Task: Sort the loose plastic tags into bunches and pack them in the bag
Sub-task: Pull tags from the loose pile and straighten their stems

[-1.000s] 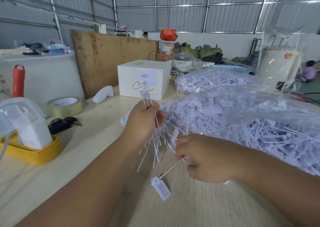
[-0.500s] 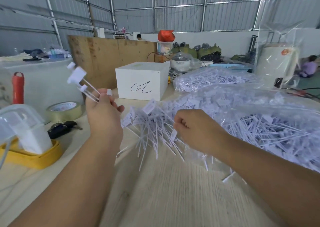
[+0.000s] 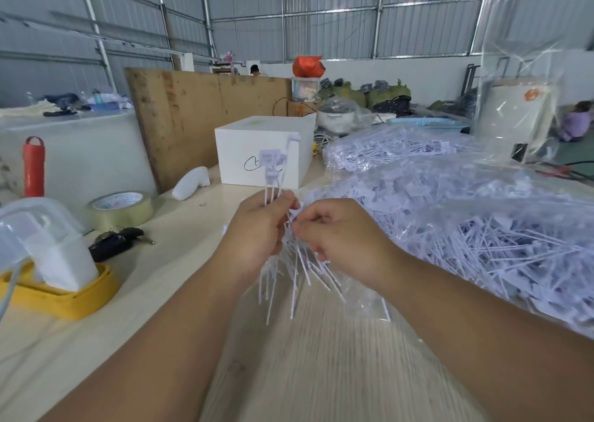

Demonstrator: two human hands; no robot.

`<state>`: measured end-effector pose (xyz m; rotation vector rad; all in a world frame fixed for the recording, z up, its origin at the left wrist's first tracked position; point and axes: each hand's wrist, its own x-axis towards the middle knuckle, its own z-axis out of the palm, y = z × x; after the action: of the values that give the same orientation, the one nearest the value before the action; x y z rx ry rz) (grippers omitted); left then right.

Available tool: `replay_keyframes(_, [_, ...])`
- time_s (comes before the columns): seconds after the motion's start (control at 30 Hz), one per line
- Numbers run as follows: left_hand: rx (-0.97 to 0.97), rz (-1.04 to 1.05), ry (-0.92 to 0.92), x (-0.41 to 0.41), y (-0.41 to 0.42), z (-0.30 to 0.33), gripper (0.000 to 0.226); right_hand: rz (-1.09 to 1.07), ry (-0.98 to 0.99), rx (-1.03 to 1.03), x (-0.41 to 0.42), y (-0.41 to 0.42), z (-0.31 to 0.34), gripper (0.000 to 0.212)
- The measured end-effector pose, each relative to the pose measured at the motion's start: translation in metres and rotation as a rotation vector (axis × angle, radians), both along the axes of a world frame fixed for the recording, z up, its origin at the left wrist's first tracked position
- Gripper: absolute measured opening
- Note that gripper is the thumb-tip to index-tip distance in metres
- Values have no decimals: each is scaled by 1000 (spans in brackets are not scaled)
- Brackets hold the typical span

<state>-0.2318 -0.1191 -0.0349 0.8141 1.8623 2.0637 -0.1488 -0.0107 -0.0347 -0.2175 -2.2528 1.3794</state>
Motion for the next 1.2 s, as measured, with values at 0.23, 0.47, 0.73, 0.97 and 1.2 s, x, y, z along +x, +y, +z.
replay_keyframes(0.23, [-22,-132,180,24,13,-3,41,219,-71,-424,2,2,2,30])
replay_keyframes(0.47, [-121,-215,320,33,16,-8,46,72,26,-482,-3,0,1,58])
replay_keyframes(0.73, [-291,252,186,-20,-10,-4,31,-100,-203,86,18,2,-8,51])
replay_keyframes(0.97, [-720,90,216,-25,-17,-18,20,76,-323,627,31,-5,6,22])
replay_keyframes(1.2, [-754,190,192,-31,-18,-22,36,-256,-132,642,15,4,10,12])
